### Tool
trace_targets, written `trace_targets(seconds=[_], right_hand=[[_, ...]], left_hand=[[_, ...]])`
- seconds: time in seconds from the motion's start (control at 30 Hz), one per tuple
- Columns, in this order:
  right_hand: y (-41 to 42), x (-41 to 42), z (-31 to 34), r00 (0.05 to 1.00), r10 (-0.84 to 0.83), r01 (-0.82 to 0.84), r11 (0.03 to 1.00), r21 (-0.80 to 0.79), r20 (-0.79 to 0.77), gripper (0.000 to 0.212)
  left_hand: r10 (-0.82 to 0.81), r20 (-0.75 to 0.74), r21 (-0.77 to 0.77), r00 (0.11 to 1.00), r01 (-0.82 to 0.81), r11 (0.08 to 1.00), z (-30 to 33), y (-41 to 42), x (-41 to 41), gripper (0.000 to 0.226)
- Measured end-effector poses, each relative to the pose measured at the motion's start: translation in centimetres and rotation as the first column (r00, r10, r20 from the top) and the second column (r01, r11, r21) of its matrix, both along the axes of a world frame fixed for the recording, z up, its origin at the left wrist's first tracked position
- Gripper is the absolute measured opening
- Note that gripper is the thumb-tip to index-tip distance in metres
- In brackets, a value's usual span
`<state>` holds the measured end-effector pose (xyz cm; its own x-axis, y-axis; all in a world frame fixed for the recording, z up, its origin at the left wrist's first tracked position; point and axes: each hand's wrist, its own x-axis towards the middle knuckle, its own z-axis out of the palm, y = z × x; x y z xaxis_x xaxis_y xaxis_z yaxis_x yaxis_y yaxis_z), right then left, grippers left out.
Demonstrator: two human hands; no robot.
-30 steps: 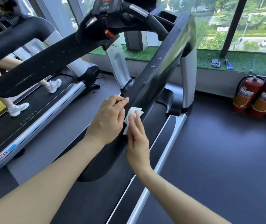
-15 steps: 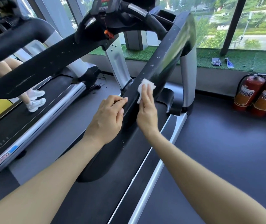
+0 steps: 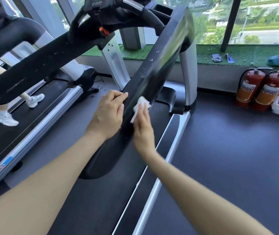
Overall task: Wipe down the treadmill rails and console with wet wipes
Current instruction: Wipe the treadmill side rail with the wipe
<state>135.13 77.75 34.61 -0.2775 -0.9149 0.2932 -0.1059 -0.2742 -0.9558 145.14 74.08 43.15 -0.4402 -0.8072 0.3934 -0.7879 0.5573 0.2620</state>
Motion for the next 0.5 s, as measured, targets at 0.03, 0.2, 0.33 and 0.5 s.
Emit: trace_targets(seconds=[0.03,0.2,0.33,0.5], right_hand=[[-1.8,-1.1,0.3,0.999,-0.026,0.024,0.998,0.058,0.039,0.05],[-1.0,-0.8,0.7,0.993,-0.055,0.048,0.996,0.069,0.1,0.051],[5.3,3.6,-0.7,0.989,0.062,-0.05,0.994,-0.092,0.136,0.054],[-2.8,-1.7,1.4,0.995,-0.015,0.016,1.0,-0.002,0.102,0.05]], left_hand=[[0.005,-0.003,0.005,1.0,-0.005,1.0,0.0,0.1,0.0,0.037],[0.014,0.004,-0.002,1.0,-0.014,1.0,0.0,0.2,-0.3,0.04],[0.009,0.018,-0.008,1.0,-0.009,1.0,0.1,0.2,-0.2,0.04],[0.021,0.021,-0.009,1.0,-0.021,1.0,0.2,0.3,-0.3,0.042]])
